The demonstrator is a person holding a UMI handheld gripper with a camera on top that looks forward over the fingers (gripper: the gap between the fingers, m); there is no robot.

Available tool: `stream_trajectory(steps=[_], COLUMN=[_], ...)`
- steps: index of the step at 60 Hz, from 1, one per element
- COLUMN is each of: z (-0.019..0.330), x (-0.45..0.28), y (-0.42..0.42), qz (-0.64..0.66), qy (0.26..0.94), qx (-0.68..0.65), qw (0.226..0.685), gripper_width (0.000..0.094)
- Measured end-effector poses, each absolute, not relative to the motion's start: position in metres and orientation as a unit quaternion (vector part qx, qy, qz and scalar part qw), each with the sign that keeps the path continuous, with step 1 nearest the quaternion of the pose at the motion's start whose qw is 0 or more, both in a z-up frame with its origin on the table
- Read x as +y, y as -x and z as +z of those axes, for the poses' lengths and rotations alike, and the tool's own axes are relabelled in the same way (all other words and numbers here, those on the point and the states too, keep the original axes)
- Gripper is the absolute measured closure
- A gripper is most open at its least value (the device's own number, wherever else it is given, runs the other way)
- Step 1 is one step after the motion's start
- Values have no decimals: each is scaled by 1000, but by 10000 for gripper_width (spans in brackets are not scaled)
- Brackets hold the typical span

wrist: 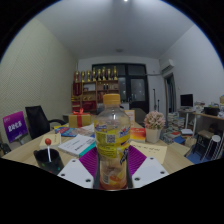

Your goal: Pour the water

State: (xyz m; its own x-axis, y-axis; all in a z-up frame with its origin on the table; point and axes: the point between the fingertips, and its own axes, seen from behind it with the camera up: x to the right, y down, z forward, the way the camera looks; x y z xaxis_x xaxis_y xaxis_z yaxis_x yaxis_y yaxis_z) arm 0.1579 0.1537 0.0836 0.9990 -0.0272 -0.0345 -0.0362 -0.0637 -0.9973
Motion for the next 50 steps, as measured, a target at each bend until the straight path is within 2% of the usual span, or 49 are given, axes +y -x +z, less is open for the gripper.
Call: stream_trajectory(steps=[7,8,9,14,16,21,22,31,41,50], z=[84,84,84,83,83,83,77,100,129,129], x=[156,155,154,144,141,125,124,59,-46,-134], y=[-159,-158,-158,-153,-155,-149,-160,-152,-136,-129], qz=[0,-1,-2,-4,-5,-5,-3,-11,-9,-25], qy=[728,729,730,740,748,764,764,760,747,748], qx=[23,23,23,26,28,23,20,19,17,16], qw=[685,684,684,673,663,645,645,650,665,663], gripper_width=[553,489,505,402,341,81,80,91,92,87])
